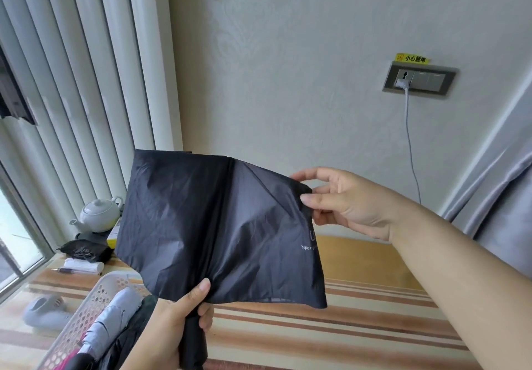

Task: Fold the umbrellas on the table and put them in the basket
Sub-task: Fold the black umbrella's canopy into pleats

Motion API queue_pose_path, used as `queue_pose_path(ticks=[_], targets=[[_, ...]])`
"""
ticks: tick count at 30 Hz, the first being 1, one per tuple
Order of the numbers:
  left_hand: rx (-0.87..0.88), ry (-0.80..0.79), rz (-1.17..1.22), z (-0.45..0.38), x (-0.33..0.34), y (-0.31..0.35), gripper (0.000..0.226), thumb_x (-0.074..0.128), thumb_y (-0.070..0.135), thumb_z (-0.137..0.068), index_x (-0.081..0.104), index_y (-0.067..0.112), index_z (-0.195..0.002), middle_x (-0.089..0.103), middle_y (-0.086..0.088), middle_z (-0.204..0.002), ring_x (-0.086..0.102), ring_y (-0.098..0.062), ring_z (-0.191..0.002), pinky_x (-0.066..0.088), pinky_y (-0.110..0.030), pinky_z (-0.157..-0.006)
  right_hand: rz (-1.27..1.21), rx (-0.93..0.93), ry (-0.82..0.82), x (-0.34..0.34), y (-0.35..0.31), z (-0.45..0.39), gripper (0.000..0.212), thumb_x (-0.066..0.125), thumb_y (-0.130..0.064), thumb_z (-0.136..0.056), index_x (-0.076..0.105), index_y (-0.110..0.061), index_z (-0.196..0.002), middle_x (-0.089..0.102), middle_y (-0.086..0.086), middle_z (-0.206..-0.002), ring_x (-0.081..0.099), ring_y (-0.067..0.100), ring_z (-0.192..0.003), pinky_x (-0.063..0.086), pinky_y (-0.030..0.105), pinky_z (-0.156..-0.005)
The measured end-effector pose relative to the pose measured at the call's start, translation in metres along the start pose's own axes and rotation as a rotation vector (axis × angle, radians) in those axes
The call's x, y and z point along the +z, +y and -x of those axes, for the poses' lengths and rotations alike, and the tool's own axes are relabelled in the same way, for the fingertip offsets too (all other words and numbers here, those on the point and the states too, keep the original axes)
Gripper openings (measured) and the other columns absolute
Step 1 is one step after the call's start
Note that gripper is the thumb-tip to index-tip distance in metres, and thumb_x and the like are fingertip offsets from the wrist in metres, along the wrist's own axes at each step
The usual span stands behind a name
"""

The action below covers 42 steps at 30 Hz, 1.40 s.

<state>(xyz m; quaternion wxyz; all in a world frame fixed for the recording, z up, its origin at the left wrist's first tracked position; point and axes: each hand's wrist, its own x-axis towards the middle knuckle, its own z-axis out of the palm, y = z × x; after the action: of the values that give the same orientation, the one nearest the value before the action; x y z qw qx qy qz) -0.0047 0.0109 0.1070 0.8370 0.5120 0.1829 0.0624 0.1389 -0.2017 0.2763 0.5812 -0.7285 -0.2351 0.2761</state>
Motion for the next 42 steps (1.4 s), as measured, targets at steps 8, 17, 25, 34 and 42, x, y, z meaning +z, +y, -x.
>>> queue_pose_path(ticks=[8,17,25,34,42], targets=[[0.183,-0.031,0.023,-0.001,0.013,0.019,0.036,0.076,0.015,-0.070,0.041,0.007,-0.069,0.033,-0.008,-0.050,0.035,-0.018,-0.039,0.035,-0.022,-0.039,0.301,-0.308,0.390,0.003,-0.002,-0.005,0.022,0.043,-0.012,-0.102,0.056,-0.029,-0.096,0.059,-0.002,-0.076,0.050,0.005,-0.065,0.042,0.021,-0.072],[0.112,-0.039,-0.046,0.002,0.016,0.017,0.044,0.080,0.025,-0.059,0.040,0.008,-0.059,0.036,-0.008,-0.048,0.037,-0.016,-0.041,0.035,-0.019,-0.039,0.268,-0.170,0.296,-0.006,-0.001,0.000,0.008,0.063,-0.003,-0.089,0.066,-0.010,-0.087,0.069,0.005,-0.074,0.059,0.009,-0.062,0.051,0.024,-0.063],[0.139,-0.063,-0.015,0.001,0.020,0.010,0.035,0.072,0.024,-0.064,0.041,0.008,-0.065,0.034,-0.008,-0.050,0.035,-0.015,-0.041,0.032,-0.020,-0.039,0.382,-0.065,0.211,-0.017,-0.010,0.010,0.014,0.060,-0.022,-0.094,0.062,-0.015,-0.082,0.062,0.001,-0.074,0.055,0.008,-0.065,0.045,0.017,-0.061],[0.119,-0.066,-0.003,0.000,0.017,0.007,0.058,0.082,0.039,-0.046,0.038,0.008,-0.067,0.035,-0.008,-0.050,0.037,-0.017,-0.041,0.035,-0.021,-0.041,0.207,-0.118,0.252,-0.012,-0.008,0.006,0.016,0.074,-0.005,-0.080,0.064,-0.005,-0.092,0.064,0.003,-0.066,0.057,0.014,-0.061,0.049,0.023,-0.057],[0.065,-0.134,-0.014,0.007,0.011,0.007,0.047,0.080,0.035,-0.054,0.043,0.007,-0.051,0.035,-0.008,-0.046,0.034,-0.019,-0.042,0.033,-0.023,-0.043,-0.095,0.028,-0.051,-0.032,-0.006,0.012,0.041,0.054,-0.010,-0.087,0.056,-0.014,-0.128,0.069,0.012,-0.112,0.067,0.016,-0.094,0.057,0.023,-0.078]])
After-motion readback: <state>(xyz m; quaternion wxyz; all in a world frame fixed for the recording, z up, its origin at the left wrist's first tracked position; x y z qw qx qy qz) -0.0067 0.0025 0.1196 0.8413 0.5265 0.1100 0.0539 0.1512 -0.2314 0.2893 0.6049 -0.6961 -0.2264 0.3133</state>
